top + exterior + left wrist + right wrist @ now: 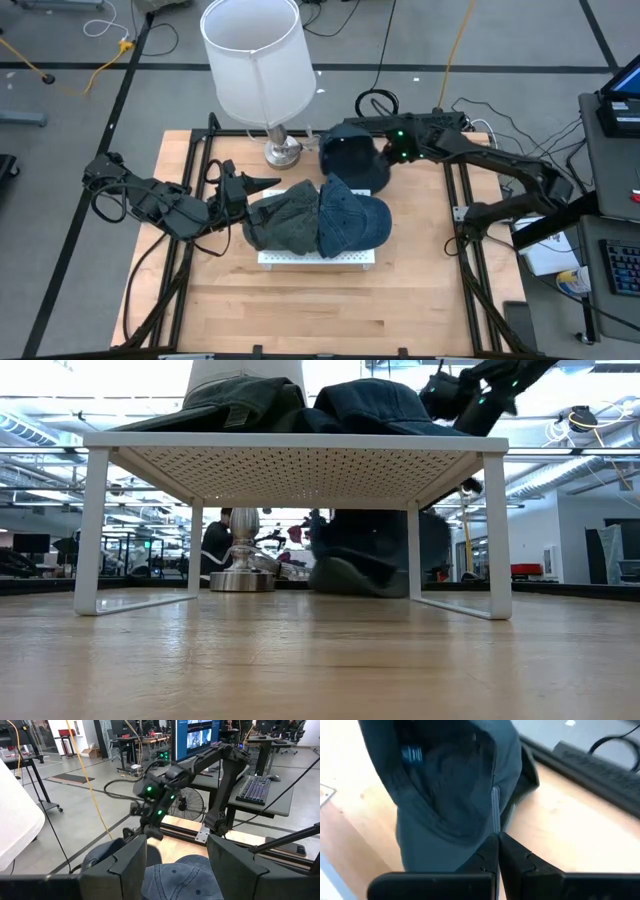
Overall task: Pick & Place hat
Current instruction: Stack the blue cap on top of the other blue cap on the shelf
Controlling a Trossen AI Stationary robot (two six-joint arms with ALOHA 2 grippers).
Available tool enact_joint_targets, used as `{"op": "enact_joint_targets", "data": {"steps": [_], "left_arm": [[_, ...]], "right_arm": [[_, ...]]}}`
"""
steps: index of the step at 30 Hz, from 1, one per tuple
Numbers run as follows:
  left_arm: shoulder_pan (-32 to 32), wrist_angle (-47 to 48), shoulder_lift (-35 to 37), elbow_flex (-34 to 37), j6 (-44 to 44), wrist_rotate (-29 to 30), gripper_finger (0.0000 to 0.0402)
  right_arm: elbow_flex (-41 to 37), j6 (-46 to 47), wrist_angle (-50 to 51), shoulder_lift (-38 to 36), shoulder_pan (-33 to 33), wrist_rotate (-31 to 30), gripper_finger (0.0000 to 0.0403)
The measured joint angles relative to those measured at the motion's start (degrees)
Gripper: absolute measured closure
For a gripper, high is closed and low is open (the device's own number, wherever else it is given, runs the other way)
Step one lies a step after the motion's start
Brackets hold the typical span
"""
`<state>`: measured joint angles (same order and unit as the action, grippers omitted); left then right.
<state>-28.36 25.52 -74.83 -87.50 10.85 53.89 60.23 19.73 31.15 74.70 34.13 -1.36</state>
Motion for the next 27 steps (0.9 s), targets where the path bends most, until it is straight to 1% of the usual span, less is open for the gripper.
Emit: {"op": "enact_joint_targets", "data": {"steps": [3, 10, 15, 17, 19, 24, 27], "left_arm": [[0.0, 0.0, 0.0, 0.0, -0.05, 0.0, 0.0188], [0.0, 0.0, 0.0, 0.0, -0.17, 0.0, 0.0188], [0.0, 0.0, 0.0, 0.0, -0.17, 0.01, 0.0188], [0.0, 0.0, 0.0, 0.0, -0.17, 0.02, 0.0188], [0.0, 0.0, 0.0, 0.0, -0.17, 0.02, 0.0188], [0.0, 0.0, 0.0, 0.0, -0.15, 0.02, 0.0188], [0.0, 0.0, 0.0, 0.0, -0.13, 0.02, 0.0188]], "right_arm": [[0.0, -2.51, 2.32, -3.59, 0.0, -1.71, 0.0403], [0.0, -4.78, 6.13, -11.31, -0.11, -2.07, 0.0402], [0.0, -5.48, 11.01, -16.63, -0.15, -6.25, 0.0402], [0.0, -5.47, 12.57, -18.57, -0.15, -6.29, 0.0402], [0.0, -5.36, 13.12, -20.46, -0.18, -5.73, 0.0402], [0.0, -1.85, 15.29, -24.84, -0.49, 1.16, 0.0402], [0.0, -0.53, 18.48, -27.4, -0.52, 1.85, 0.0402]]}}
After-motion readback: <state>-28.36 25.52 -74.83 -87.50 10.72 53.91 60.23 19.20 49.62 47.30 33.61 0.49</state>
